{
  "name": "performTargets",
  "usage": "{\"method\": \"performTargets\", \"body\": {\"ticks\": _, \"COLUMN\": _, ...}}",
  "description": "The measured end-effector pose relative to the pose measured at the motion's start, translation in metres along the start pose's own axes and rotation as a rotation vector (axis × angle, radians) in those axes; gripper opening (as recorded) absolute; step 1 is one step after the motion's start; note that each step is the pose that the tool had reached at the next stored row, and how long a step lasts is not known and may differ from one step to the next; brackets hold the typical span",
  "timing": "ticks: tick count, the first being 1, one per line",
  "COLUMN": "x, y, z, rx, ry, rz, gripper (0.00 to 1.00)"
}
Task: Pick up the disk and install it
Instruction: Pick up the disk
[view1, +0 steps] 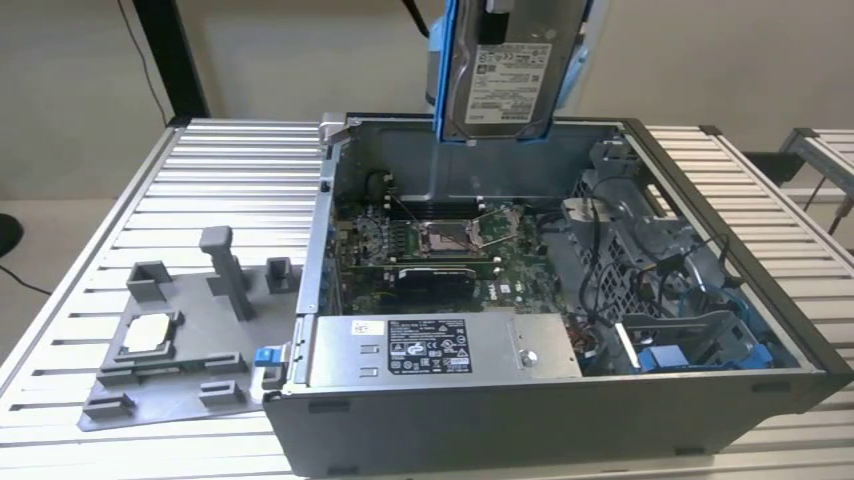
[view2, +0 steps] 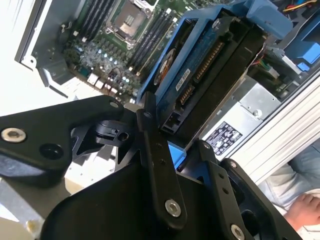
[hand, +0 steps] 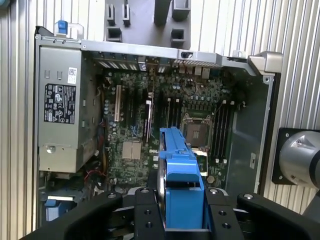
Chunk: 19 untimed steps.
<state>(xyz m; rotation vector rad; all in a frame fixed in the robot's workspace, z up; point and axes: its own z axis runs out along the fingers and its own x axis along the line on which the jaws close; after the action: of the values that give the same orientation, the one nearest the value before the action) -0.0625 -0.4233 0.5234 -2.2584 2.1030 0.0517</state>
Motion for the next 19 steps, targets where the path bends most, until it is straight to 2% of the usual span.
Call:
{"method": "performTargets", "body": {"ticks": 5, "x": 0.0048, "y": -0.0074, "z": -0.0002, "rx": 0.0000, "ry": 0.0000, "rz": 0.001, "gripper": 0.00}}
{"method": "performTargets", "body": {"ticks": 14, "x": 0.0157, "y": -0.0089, "z": -0.0002, "rx": 0.0007, "ry": 0.0002, "rz": 0.012, "gripper": 0.00}}
{"method": "performTargets", "body": {"ticks": 19, "x": 0.0232, "y": -0.0123, "z": 0.0003, "rx": 0.0009, "ry": 0.0002, "rz": 0.014, "gripper": 0.00}}
